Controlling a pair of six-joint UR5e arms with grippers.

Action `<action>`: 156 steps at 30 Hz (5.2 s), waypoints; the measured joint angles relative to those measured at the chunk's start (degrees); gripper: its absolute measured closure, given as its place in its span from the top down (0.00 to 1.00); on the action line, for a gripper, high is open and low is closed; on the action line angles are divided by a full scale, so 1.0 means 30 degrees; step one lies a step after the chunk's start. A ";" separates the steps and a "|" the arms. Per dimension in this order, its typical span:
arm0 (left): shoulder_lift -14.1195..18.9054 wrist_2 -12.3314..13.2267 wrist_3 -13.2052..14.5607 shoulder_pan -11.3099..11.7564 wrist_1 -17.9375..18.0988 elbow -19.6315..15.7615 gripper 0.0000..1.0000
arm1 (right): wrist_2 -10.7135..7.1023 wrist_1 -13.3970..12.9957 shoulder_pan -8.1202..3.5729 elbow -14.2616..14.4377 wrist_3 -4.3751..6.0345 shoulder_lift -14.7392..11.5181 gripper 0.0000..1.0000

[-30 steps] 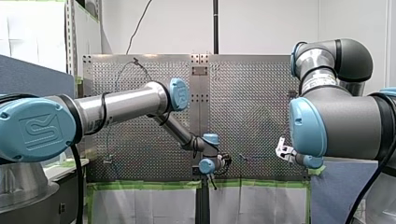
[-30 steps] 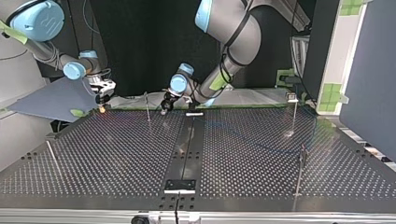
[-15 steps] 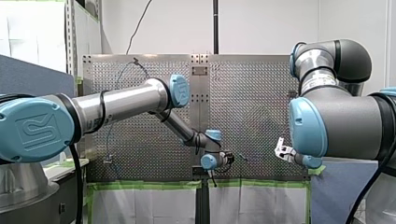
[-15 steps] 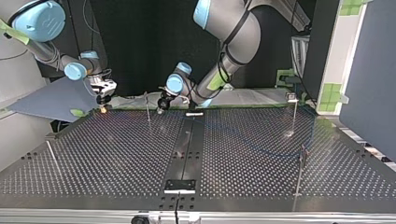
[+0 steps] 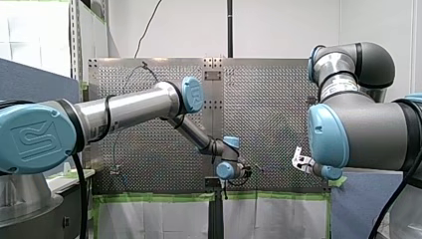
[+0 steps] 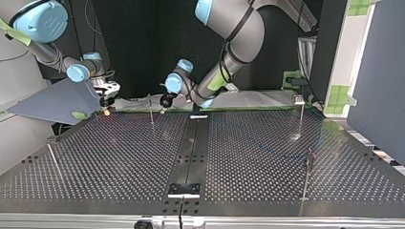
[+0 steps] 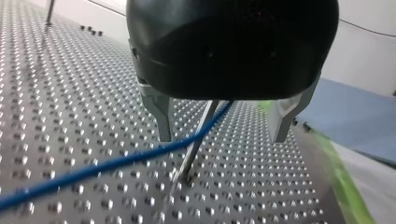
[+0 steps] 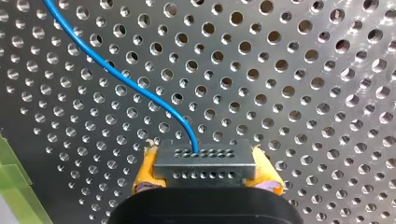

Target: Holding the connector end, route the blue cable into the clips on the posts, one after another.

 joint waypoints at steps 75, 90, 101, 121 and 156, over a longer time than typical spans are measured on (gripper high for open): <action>0.3267 -0.1445 0.0919 -0.2296 0.3167 -0.6160 1.00 | 0.0024 0.0757 0.0238 0.0002 0.0088 0.0100 0.00; 0.3268 -0.1926 0.0994 -0.2286 0.2291 -0.6161 1.00 | 0.0029 0.0790 0.0261 0.0008 0.0088 0.0118 0.00; 0.3281 -0.2043 0.1098 -0.2196 0.1724 -0.6163 1.00 | 0.0050 0.0809 0.0268 0.0001 0.0091 0.0139 0.00; 0.5456 -0.3156 0.3753 -0.3279 0.0714 -0.7902 1.00 | 0.0082 0.0868 0.0189 0.0005 0.0091 0.0159 0.00; 1.1723 -0.4409 0.0844 -0.2405 0.0813 -1.4165 1.00 | 0.0012 0.0611 0.0378 -0.0001 0.0599 0.0261 0.00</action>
